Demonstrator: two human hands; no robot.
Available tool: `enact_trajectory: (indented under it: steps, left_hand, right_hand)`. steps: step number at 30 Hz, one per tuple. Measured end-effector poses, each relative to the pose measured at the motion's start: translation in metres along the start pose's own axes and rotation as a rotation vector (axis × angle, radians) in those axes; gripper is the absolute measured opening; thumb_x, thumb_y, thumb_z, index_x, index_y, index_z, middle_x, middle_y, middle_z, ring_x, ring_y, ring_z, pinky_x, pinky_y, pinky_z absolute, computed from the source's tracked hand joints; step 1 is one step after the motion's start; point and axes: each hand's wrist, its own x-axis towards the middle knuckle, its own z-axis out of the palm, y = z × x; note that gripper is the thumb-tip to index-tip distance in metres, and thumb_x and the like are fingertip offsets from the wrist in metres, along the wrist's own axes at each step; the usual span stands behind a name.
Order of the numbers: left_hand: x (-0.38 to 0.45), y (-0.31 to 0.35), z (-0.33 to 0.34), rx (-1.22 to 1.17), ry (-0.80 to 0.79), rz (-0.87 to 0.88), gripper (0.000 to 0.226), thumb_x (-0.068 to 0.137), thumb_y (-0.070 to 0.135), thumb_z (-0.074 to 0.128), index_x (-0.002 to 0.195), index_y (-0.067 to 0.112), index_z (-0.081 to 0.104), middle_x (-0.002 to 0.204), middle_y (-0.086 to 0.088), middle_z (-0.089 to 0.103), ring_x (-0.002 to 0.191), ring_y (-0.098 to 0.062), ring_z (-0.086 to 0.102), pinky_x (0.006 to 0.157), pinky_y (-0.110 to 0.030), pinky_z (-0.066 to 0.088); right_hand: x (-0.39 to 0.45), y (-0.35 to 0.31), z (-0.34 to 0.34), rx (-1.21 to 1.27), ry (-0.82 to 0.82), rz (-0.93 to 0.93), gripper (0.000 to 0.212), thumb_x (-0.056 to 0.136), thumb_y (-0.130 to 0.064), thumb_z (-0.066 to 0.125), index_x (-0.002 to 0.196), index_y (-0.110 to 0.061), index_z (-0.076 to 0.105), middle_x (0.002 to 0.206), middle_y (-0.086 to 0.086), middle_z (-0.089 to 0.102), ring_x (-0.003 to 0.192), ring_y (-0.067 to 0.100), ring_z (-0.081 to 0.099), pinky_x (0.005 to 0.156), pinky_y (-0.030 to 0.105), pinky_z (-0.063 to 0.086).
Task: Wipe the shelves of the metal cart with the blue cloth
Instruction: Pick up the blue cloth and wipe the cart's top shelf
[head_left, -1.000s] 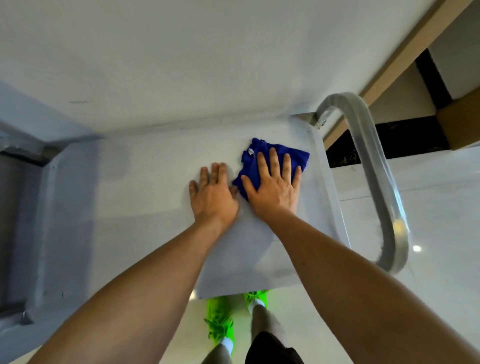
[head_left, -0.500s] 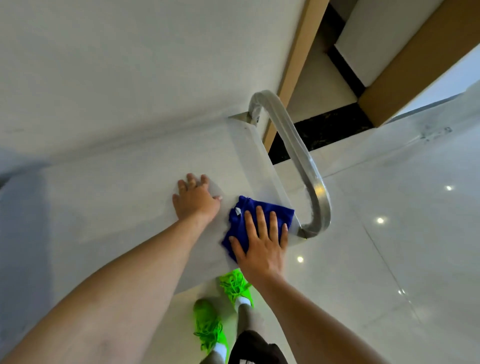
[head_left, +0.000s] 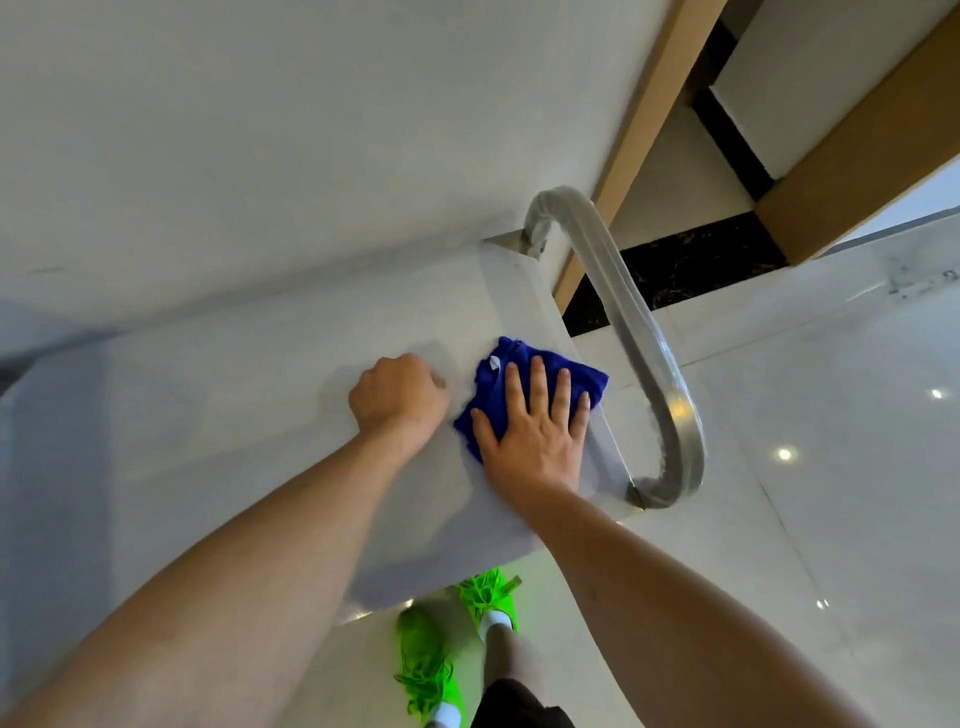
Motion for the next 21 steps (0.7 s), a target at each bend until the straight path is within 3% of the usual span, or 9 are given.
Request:
enact_trajectory:
  steps: [2,4,6,7,14,21]
  left_hand:
    - [-0.006,-0.008,0.008,-0.015,0.079,0.039,0.031,0.093,0.042,0.045,0.103,0.033,0.073,0.091,0.000,0.071,0.076,-0.027,0.063,0.064,-0.031,0.047]
    - [-0.010,-0.017,0.019,0.052,0.093,0.102,0.036,0.097,0.045,0.040,0.123,0.037,0.065,0.111,0.003,0.069,0.097,-0.025,0.065,0.082,-0.038,0.047]
    - [-0.013,-0.022,0.030,0.159,0.051,0.130,0.045,0.100,0.048,0.033,0.141,0.038,0.050,0.142,0.005,0.054,0.126,-0.022,0.053,0.106,-0.050,0.029]
    - [-0.013,-0.023,0.035,0.179,0.040,0.126,0.048,0.100,0.049,0.030,0.145,0.038,0.044,0.150,0.005,0.047,0.134,-0.021,0.045,0.111,-0.054,0.020]
    - [-0.015,-0.025,0.043,0.152,0.069,0.122,0.049,0.100,0.050,0.027,0.145,0.039,0.042,0.151,0.006,0.045,0.138,-0.019,0.041,0.112,-0.055,0.025]
    - [-0.013,-0.023,0.031,0.201,-0.088,0.140,0.053,0.102,0.046,0.016,0.152,0.036,0.028,0.161,0.002,0.029,0.144,-0.022,0.030,0.115,-0.057,0.018]
  right_hand:
    - [0.031,-0.010,-0.005,0.005,-0.007,-0.017,0.078,0.094,-0.073,0.010,0.159,-0.031,0.006,0.168,0.001,-0.001,0.152,0.027,-0.017,0.118,0.053,-0.017]
    - [0.062,-0.021,-0.009,0.012,-0.008,-0.037,0.079,0.093,-0.072,0.011,0.159,-0.030,0.007,0.168,0.002,0.000,0.152,0.028,-0.015,0.118,0.053,-0.016]
    - [0.091,-0.033,-0.012,0.009,-0.006,-0.061,0.079,0.093,-0.072,0.014,0.159,-0.028,0.010,0.168,0.003,0.002,0.152,0.030,-0.011,0.118,0.054,-0.014]
    - [0.104,-0.038,-0.013,0.006,-0.004,-0.072,0.080,0.093,-0.072,0.014,0.159,-0.028,0.011,0.168,0.003,0.004,0.153,0.030,-0.009,0.119,0.054,-0.013]
    - [0.157,-0.052,-0.018,-0.017,0.008,-0.123,0.079,0.092,-0.072,0.013,0.159,-0.029,0.009,0.169,0.002,0.002,0.153,0.031,-0.007,0.119,0.054,-0.012]
    - [0.098,-0.029,-0.016,-0.003,0.026,-0.107,0.078,0.094,-0.073,0.013,0.159,-0.029,0.014,0.168,0.001,0.006,0.153,0.029,-0.006,0.119,0.053,-0.012]
